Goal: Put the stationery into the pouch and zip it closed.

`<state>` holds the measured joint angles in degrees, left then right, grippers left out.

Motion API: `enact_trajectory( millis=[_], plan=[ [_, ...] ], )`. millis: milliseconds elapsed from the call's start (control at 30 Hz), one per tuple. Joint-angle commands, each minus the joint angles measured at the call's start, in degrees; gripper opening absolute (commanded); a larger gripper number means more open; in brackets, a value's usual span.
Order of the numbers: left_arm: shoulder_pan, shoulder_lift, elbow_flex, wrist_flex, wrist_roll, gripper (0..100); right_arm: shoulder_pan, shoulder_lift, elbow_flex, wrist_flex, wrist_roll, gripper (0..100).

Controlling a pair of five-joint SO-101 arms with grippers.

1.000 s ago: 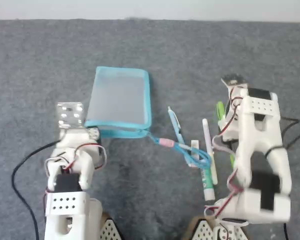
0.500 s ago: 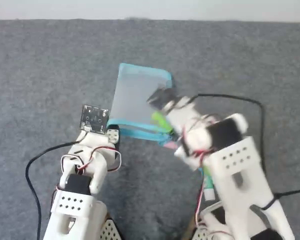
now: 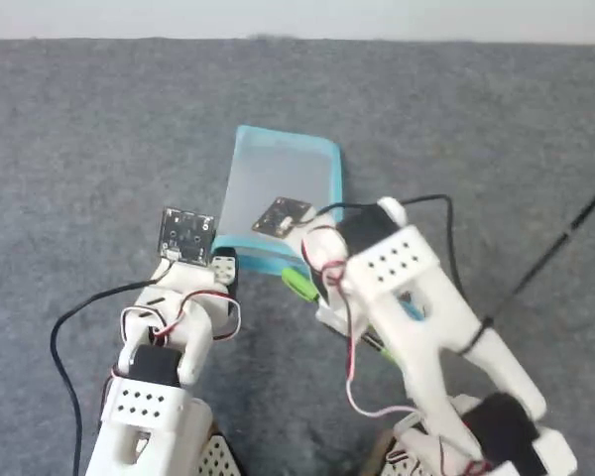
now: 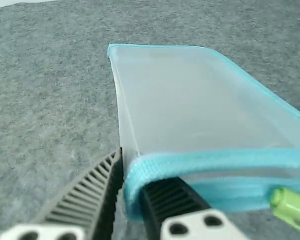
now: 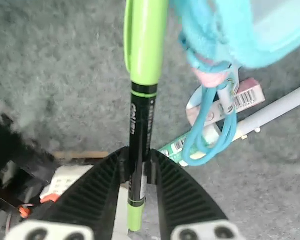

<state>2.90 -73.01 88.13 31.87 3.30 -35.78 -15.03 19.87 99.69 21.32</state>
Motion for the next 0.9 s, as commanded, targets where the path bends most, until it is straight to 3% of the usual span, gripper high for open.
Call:
enact_trajectory(
  millis=[0,333,700,867],
  plan=[
    [0.4,-0.7,-1.1,-2.1,0.6,1,-0.4,2.6,-6.9,-0.9,-3.3,0.7],
    [1.1,-0.9,-0.9,-1.9,0.3,1,3.0,13.8,-22.2,-0.8,-9.2,0.7],
    [1.1,-0.9,-0.9,-1.9,0.2,1,4.5,37.2,-53.7,2.9,-19.1,0.7],
    [1.1,-0.8,-0.9,-1.9,0.3,1,4.2,43.2,-61.6,2.9,-21.5,1.7]
  ],
)
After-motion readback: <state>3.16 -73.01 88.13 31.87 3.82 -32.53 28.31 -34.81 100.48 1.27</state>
